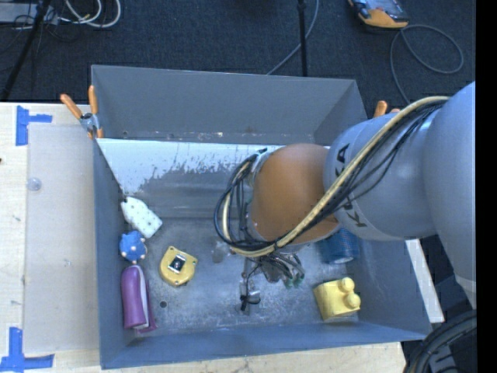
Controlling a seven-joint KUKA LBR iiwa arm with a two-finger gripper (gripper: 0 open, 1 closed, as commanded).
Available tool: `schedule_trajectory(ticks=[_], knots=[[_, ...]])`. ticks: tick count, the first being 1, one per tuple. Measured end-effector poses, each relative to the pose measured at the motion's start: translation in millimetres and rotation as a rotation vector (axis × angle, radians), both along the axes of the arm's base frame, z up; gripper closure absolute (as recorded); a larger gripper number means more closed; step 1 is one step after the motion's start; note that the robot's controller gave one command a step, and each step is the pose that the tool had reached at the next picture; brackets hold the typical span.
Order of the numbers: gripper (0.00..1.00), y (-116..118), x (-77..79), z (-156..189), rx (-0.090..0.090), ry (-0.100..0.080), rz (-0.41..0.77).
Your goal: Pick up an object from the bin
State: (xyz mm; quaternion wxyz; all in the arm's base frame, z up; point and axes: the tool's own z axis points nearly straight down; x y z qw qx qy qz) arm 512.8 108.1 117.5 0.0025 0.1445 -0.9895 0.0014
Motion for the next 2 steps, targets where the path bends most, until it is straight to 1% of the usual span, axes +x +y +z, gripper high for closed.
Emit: schedule_trajectory(ticks=[1, 2], knots=[[0.0, 49.8, 39.2, -25.9, 0.008, -0.006, 0.054], [0.0, 74.2, 54.7, -38.5, 0.008, 0.001, 0.081]])
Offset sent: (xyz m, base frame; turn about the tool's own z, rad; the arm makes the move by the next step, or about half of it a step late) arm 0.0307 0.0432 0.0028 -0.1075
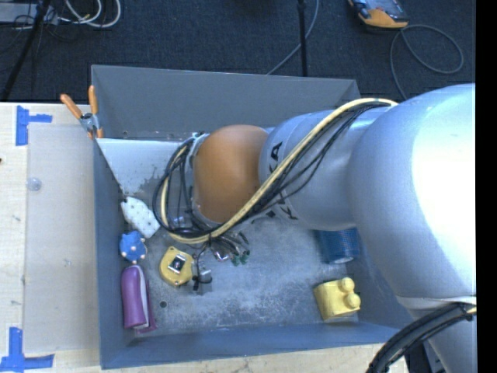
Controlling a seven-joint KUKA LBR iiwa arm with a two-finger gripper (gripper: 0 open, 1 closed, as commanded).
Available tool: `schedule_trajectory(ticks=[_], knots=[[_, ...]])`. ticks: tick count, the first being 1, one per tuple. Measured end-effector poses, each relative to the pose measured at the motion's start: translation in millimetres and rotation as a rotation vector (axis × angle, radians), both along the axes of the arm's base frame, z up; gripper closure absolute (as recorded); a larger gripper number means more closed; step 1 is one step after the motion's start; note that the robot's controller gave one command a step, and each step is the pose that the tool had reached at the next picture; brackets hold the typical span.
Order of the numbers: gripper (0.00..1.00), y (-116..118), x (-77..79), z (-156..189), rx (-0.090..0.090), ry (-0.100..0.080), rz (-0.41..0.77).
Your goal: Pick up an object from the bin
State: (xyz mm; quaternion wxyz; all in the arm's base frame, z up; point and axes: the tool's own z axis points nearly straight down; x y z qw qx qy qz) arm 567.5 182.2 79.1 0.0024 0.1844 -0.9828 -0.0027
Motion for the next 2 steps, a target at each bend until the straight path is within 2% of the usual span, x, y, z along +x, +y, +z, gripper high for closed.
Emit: schedule_trajectory(ticks=[1, 2], knots=[[1.0, 45.1, 14.1, -6.2, -0.007, -0.002, 0.118], [1.0, 45.1, 14.1, -6.2, -0.006, -0.002, 0.118]])
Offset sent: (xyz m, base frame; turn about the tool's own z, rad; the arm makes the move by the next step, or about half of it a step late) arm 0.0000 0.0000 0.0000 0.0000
